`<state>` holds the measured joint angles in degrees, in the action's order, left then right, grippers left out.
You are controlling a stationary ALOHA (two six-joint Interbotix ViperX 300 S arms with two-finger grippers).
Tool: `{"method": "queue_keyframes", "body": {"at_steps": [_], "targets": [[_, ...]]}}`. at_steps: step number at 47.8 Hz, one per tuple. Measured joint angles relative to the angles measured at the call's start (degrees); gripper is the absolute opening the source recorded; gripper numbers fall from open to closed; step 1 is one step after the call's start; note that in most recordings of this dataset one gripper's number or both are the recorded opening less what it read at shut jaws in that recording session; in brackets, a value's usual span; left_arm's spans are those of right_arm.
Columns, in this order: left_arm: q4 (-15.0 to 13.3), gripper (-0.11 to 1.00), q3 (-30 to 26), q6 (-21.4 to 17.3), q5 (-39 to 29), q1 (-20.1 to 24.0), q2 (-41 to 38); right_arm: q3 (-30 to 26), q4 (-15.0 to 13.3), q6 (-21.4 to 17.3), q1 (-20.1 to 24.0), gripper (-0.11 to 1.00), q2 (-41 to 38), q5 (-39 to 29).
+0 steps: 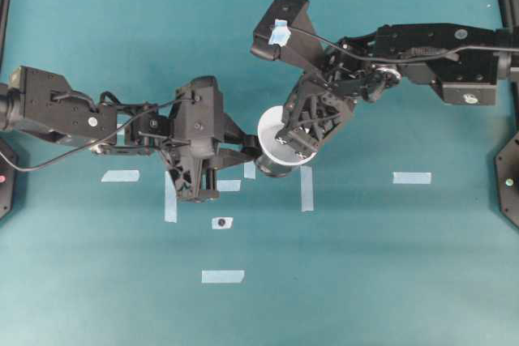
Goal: Holding the cup holder with the left arm, the right arm places the cup into the cup holder.
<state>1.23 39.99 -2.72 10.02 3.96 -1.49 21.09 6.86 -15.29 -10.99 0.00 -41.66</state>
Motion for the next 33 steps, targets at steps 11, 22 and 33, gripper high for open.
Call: {"method": "queue_keyframes", "body": {"at_steps": [11, 22, 33], "targets": [[-0.09, 0.25, -0.09, 0.0, 0.88, 0.0, 0.18, 0.0, 0.0, 0.0, 0.0, 0.32, 0.35, -0.62], [-0.09, 0.25, -0.09, 0.0, 1.67, 0.18, 0.18, 0.0, 0.0, 0.0, 0.35, 0.9, 0.62, -0.62], [-0.09, 0.25, 1.49, -0.18, 4.75, -0.09, 0.18, 0.0, -1.58, 0.0, 0.0, 0.92, 2.2, -0.62]]}}
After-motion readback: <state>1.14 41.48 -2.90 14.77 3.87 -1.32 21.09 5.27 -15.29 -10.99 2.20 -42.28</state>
